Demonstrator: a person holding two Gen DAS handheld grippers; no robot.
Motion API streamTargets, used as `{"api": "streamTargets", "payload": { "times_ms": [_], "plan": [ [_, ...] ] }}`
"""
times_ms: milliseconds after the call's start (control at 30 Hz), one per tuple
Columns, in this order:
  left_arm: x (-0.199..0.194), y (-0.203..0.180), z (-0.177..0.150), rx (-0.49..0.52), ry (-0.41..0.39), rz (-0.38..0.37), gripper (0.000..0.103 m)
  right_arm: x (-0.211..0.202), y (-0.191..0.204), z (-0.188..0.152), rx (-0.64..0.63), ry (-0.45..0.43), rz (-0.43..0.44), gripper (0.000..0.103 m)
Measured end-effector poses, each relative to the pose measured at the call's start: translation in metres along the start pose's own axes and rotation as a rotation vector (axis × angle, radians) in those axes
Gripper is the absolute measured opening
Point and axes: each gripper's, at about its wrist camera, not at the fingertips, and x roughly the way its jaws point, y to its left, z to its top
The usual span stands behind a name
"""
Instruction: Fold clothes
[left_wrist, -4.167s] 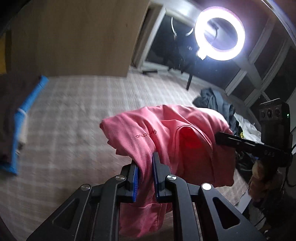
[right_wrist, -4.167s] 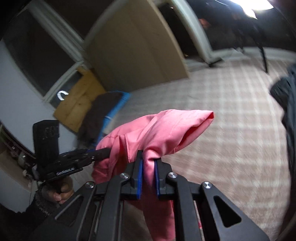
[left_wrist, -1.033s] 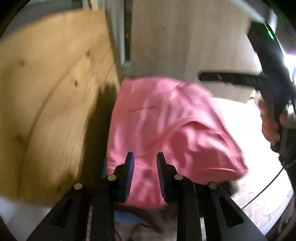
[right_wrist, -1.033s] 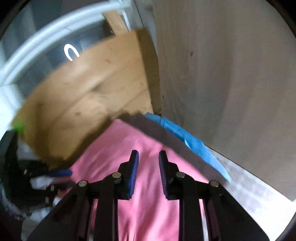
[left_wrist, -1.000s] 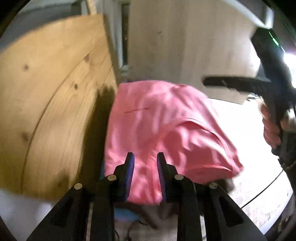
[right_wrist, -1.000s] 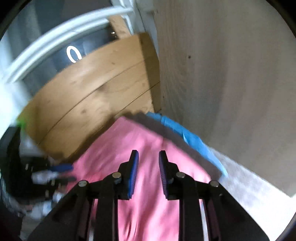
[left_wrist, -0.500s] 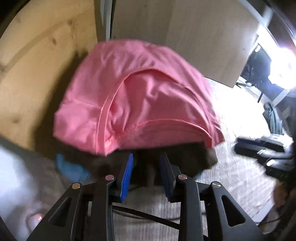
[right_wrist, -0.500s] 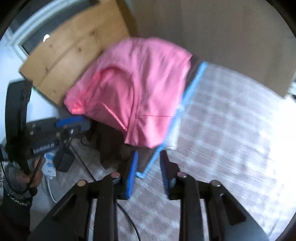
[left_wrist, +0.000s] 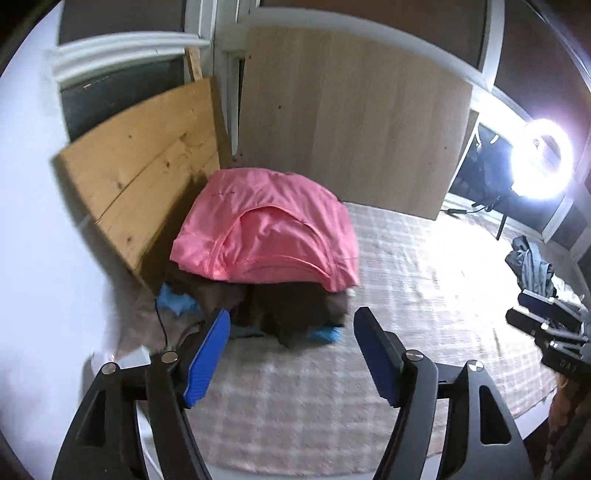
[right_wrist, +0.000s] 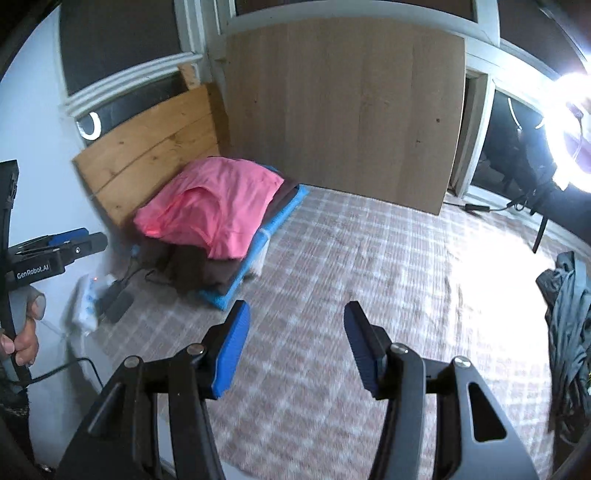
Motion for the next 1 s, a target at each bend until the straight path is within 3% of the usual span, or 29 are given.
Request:
{"api": "streamTargets", "payload": {
  "times_ms": [267, 500, 733, 1000],
  "plan": [
    [-0.066, -0.060, -0.058, -0.060, -0.043, 0.093, 0.075, -0.062, -0.038, -0.059, -0.034, -0.012, 0.077, 0.052],
    [-0.122, -0.112, -0.109, -0.109, -0.077, 0.168, 0.076, -0.107, -0.062, -0.108, -0.071, -0.033, 0.091, 0.052],
    [-0.148, -0.139, -0.139, -0.097, -0.065, 0.161, 0.076, -0.135, -0.069, -0.133, -0.078, -0.052, 0.093, 0.052],
    [-0.158, -0.139, -0.149, -0.096, -0.050, 0.144, 0.077, -0.153, -0.071, -0.146, -0.063, -0.073, 0.092, 0.053]
  ]
}}
